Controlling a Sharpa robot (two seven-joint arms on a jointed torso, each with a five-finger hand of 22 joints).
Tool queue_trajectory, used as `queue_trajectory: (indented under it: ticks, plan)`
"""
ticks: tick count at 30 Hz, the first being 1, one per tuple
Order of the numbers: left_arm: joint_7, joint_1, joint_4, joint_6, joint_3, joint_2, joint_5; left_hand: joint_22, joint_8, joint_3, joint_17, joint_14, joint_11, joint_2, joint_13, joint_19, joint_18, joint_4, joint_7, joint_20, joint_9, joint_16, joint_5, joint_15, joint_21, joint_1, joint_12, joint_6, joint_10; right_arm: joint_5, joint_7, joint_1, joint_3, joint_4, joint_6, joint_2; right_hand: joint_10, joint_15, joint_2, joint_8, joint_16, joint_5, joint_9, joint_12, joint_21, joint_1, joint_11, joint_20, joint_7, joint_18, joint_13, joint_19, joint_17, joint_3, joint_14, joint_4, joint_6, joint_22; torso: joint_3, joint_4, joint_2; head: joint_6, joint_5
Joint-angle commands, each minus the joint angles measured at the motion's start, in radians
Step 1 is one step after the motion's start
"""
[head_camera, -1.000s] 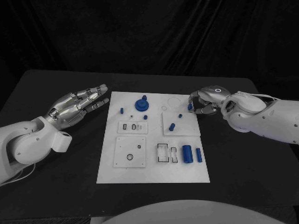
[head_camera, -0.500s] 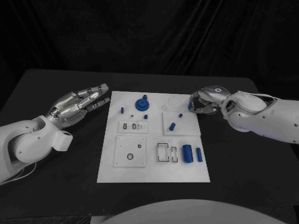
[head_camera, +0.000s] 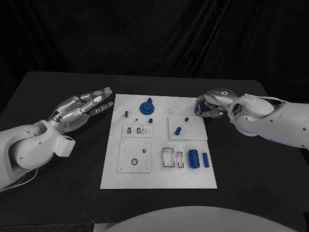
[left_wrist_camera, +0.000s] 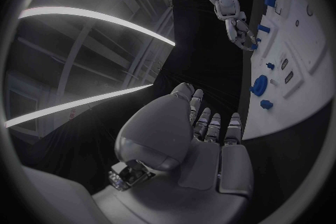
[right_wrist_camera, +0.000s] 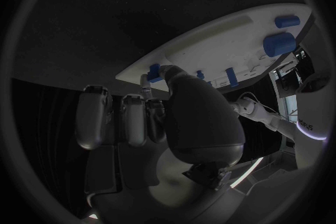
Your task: Assemble the parts on the task board
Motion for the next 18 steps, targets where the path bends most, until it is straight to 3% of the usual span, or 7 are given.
queue_trajectory:
  ticks: [1, 11, 18]
  plan:
    - [0.009, -0.002, 0.0, 0.014, 0.001, 0.002, 0.0, 0.001, 0.003, 0.004, 0.001, -0.001, 0.003, -0.001, 0.001, 0.002, 0.02, 0.002, 0.004, 0.005, 0.001, 0.005, 0.005, 0.008, 0.005, 0.002, 0.003, -0.002, 0.005, -0.004, -0.006, -0.003, 0.0, 0.002, -0.005, 0.0, 0.105, 0.0, 0.0, 0.006, 0.0, 0.004, 0.003, 0.004, -0.004, 0.009, -0.006, -0.001, -0.001, -0.006, 0.263, 0.014, 0.172, 0.009, 0.081, -0.001, 0.012, 0.199, 0.0001, 0.0008, 0.0, 0.002, 0.0]
    - [0.006, -0.004, 0.001, 0.013, 0.001, -0.003, 0.0, 0.001, 0.002, 0.01, 0.001, -0.002, 0.003, 0.001, 0.001, 0.002, 0.02, 0.0, 0.004, 0.005, 0.001, 0.004, 0.006, 0.008, 0.004, 0.003, 0.003, -0.005, 0.005, -0.004, -0.004, -0.003, 0.0, 0.035, -0.061, -0.011, 0.105, -0.004, -0.004, 0.015, 0.003, 0.007, 0.009, 0.004, 0.004, 0.011, -0.01, -0.004, -0.005, -0.007, 0.263, 0.018, 0.174, 0.013, 0.082, -0.004, 0.035, 0.201, 0.0002, -0.0011, 0.0, 0.0, 0.007]
    - [0.003, -0.004, 0.0, 0.012, 0.001, -0.003, 0.0, 0.001, 0.002, 0.01, 0.001, -0.002, 0.003, 0.001, 0.001, 0.002, 0.02, 0.0, 0.004, 0.005, 0.001, 0.004, 0.006, 0.008, 0.004, 0.003, 0.003, -0.005, 0.005, -0.004, 0.001, 0.007, 0.001, 0.098, -0.115, -0.025, 0.105, -0.006, -0.008, 0.016, 0.007, 0.009, 0.01, 0.004, 0.009, 0.015, -0.011, -0.006, -0.004, -0.008, 0.263, 0.021, 0.178, 0.016, 0.084, -0.008, 0.041, 0.202, 0.0011, -0.0018, 0.002, -0.005, 0.006]
